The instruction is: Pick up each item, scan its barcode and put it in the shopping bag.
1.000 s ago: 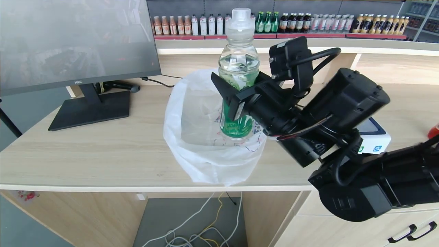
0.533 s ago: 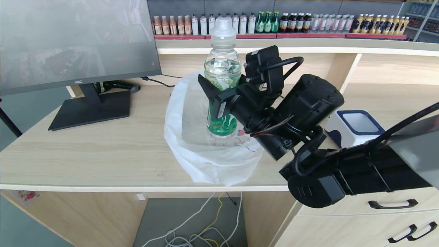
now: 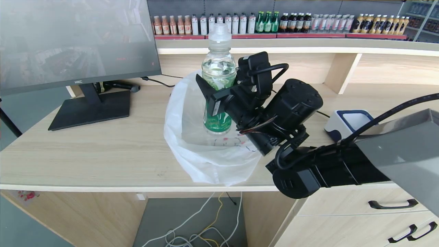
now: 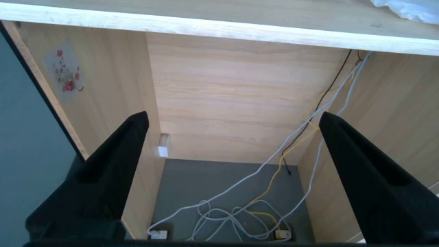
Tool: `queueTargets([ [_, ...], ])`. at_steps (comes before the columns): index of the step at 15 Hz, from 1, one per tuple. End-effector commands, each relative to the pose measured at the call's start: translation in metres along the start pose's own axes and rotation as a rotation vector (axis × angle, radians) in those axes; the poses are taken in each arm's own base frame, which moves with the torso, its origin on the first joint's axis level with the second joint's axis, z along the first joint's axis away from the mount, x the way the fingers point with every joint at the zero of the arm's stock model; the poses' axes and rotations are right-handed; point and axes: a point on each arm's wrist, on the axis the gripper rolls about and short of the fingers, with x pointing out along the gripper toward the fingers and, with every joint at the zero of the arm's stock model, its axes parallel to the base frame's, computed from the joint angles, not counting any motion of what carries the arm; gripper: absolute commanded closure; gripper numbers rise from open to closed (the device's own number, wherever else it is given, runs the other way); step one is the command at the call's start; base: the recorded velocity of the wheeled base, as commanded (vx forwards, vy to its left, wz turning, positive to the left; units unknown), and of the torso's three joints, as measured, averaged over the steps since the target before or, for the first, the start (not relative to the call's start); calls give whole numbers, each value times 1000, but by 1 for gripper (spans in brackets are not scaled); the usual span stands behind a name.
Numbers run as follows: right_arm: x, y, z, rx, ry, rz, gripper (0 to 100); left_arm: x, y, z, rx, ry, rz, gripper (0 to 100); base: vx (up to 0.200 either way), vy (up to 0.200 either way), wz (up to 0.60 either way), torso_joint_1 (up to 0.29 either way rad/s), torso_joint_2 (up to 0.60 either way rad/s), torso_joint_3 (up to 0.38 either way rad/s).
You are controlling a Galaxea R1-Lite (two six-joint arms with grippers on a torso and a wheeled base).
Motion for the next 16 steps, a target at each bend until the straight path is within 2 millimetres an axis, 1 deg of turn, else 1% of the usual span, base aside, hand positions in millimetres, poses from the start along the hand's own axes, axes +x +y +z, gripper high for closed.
queueTargets([
  [1,4,-3,-9,2,2,-9,100,0,0,0,1,0,0,0,0,0,0,0,0,0],
  [5,8,-6,-12,2,-8,-16,100,0,0,0,-1,0,0,0,0,0,0,0,0,0],
  [7,13,-12,-22,-6,-8,-32,100,0,0,0,1,0,0,0,0,0,0,0,0,0],
  [10,13,-10,-36,-6,15,-31,100,0,0,0,-1,0,0,0,0,0,0,0,0,0],
  [11,12,-11,-45,-9,23,-34,100,0,0,0,-1,0,0,0,0,0,0,0,0,0],
  [13,11,-10,-55,-10,41,-31,100,0,0,0,-1,0,0,0,0,0,0,0,0,0],
  [16,9,-9,-63,4,62,-30,100,0,0,0,1,0,0,0,0,0,0,0,0,0],
])
